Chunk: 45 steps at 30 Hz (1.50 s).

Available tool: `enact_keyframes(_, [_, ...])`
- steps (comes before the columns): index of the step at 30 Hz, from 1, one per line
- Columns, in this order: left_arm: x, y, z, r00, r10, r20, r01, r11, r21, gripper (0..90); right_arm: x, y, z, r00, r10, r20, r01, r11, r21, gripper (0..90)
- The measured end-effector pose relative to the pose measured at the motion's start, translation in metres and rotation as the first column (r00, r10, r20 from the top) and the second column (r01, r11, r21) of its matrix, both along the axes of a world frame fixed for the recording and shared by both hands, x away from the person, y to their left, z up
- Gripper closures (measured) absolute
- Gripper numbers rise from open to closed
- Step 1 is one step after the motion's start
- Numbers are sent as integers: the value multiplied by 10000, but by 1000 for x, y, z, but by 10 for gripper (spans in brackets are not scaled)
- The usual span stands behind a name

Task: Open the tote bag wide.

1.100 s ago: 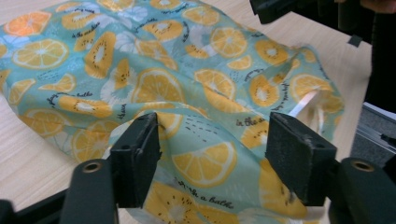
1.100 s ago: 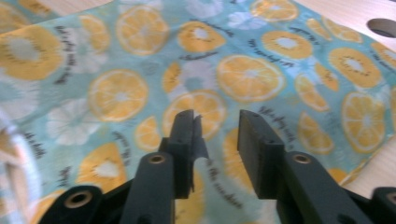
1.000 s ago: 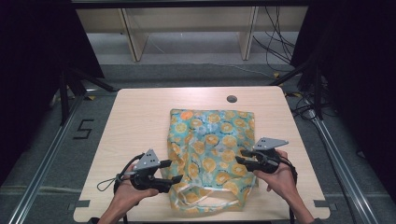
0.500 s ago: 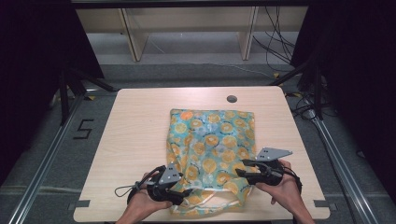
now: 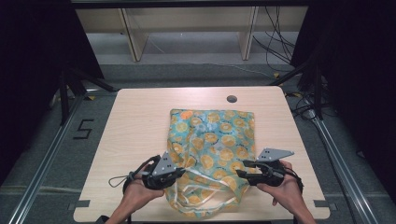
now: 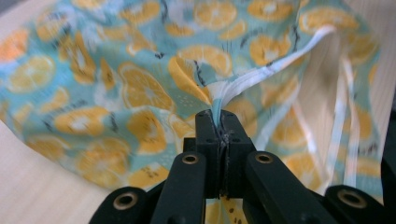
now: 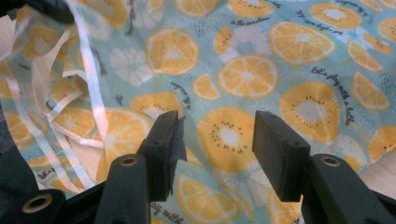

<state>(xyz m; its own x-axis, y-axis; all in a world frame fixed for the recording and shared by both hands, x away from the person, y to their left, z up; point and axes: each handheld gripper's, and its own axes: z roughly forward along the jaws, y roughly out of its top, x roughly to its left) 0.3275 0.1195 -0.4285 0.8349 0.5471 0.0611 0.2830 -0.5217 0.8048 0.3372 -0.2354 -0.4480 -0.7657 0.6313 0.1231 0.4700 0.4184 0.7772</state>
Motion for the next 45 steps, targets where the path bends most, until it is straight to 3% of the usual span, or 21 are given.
enact_keyframes(2, [10,2,13,9998,-68,191,68,10000,-6,876,-3,1,4,9996,-199,-187,202,9997,165,510])
enact_keyframes(4, [22,3,23,9999,31,124,-27,9993,-383,877,-2,1,6,9997,130,219,-134,9997,204,510])
enact_keyframes(7, [41,3,34,9992,367,151,-353,9960,-825,877,-7,3,13,10000,-71,3,71,9993,377,506])
enact_keyframes(9, [53,3,38,9979,642,130,-625,9928,-1025,876,-5,2,17,9991,77,427,-91,9994,337,499])
enact_keyframes(14, [77,3,38,9973,717,-172,-733,9899,-1217,875,-6,1,22,9995,29,324,-42,9992,385,481])
enact_keyframes(16, [87,5,35,9964,779,-320,-812,9895,-1197,875,-5,2,24,9977,238,636,-260,9991,325,462])
enact_keyframes(19, [103,6,30,9916,1115,-658,-1202,9814,-1494,874,-8,7,25,9986,231,472,-246,9992,317,444])
enact_keyframes(21, [108,6,29,9879,1294,-853,-1414,9779,-1537,873,-5,10,25,9950,472,884,-476,9989,29,429])
enact_keyframes(26, [118,7,29,9887,1094,-1021,-1226,9835,-1333,869,1,26,20,9955,570,751,-545,9979,-353,483])
enact_keyframes(27, [119,6,29,9871,1192,-1071,-1336,9812,-1395,868,12,33,19,9893,883,1160,-796,9938,-776,732])
enact_keyframes(30, [125,5,27,9848,1280,-1172,-1438,9798,-1388,866,27,42,23,9767,1015,1891,-686,9825,-1732,896])
enact_keyframes(33, [132,9,21,9816,1381,-1321,-1538,9811,-1173,863,51,43,33,9726,724,2210,-420,9894,-1392,900])
enact_keyframes(35, [138,13,16,9801,1473,-1332,-1579,9848,-728,859,67,39,43,9767,164,2141,-42,9984,-569,900])
enact_keyframes(37, [145,16,7,9732,1636,-1613,-1791,9800,-870,860,83,33,50,9792,-363,1994,408,9990,-186,900])
enact_keyframes(38, [145,16,7,9732,1636,-1613,-1791,9800,-870,860,83,33,50,9792,-363,1994,408,9990,-186,900])
enact_keyframes(39, [153,15,-4,9625,1663,-2142,-1911,9763,-1011,860,103,27,48,9773,-761,1979,813,9965,-185,900])
enact_keyframes(40, [153,15,-4,9625,1663,-2142,-1911,9763,-1011,860,103,27,48,9773,-761,1979,813,9965,-185,900])
enact_keyframes(41, [156,12,-10,9559,1649,-2430,-1982,9729,-1191,860,113,27,45,9794,-1016,1744,1066,9941,-192,900])
enact_keyframes(42, [160,9,-13,9552,1548,-2522,-1840,9782,-964,859,122,28,41,9812,-1205,1510,1292,9904,-487,900])
enact_keyframes(43, [165,2,-19,9547,1650,-2477,-1831,9817,-515,846,140,33,30,9774,-1208,1735,1426,9826,-1190,900])
enact_keyframes(45, [167,0,-21,9522,1749,-2505,-1926,9801,-475,783,153,35,21,9798,-1391,1437,1587,9780,-1352,900])
